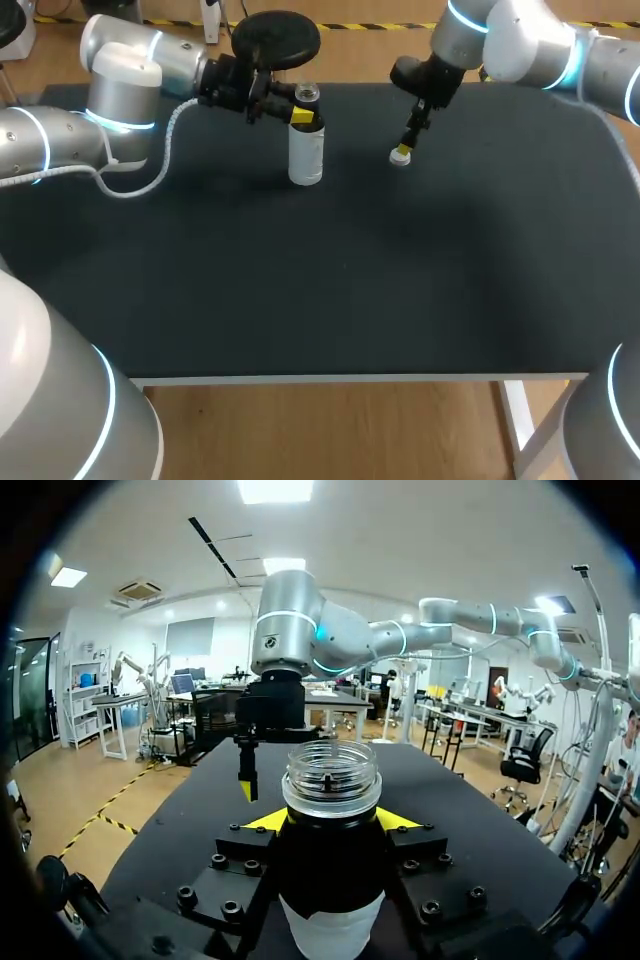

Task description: Unscrew the bottle cap

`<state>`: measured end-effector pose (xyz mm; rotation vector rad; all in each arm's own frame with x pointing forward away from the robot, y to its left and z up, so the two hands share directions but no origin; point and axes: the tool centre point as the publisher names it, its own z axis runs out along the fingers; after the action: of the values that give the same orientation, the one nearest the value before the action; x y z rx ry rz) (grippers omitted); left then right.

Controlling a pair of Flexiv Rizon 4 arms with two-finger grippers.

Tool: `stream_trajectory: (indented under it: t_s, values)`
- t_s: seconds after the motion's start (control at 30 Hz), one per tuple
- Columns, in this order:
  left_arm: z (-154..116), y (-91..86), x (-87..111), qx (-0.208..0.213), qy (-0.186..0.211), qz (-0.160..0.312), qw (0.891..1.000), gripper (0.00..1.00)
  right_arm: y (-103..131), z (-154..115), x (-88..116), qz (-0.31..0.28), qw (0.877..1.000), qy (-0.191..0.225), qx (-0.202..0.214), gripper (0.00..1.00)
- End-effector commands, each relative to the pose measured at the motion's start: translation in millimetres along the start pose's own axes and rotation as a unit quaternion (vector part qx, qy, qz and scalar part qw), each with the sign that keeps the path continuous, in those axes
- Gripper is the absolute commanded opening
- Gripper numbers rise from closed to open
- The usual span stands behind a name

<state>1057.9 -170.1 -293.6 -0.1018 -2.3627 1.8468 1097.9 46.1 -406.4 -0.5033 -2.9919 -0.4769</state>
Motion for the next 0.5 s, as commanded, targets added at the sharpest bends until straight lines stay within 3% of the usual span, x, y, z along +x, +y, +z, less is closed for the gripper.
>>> stream_trajectory:
  t_s: [0.03, 0.07, 0.5]
  values:
    - [0.2, 0.8, -0.4, 0.000, 0.000, 0.000, 1.000, 0.86, -0.2, -3.1, 2.2, 0.000, 1.000, -0.002, 0.002, 1.00]
    - [0.2, 0.8, -0.4, 0.000, 0.000, 0.000, 1.000, 1.00, -0.2, -3.1, 2.2, 0.000, 1.000, -0.002, 0.002, 1.00]
    - [0.2, 0.8, -0.4, 0.000, 0.000, 0.000, 1.000, 1.00, -0.2, -3.1, 2.2, 0.000, 1.000, -0.002, 0.002, 1.00]
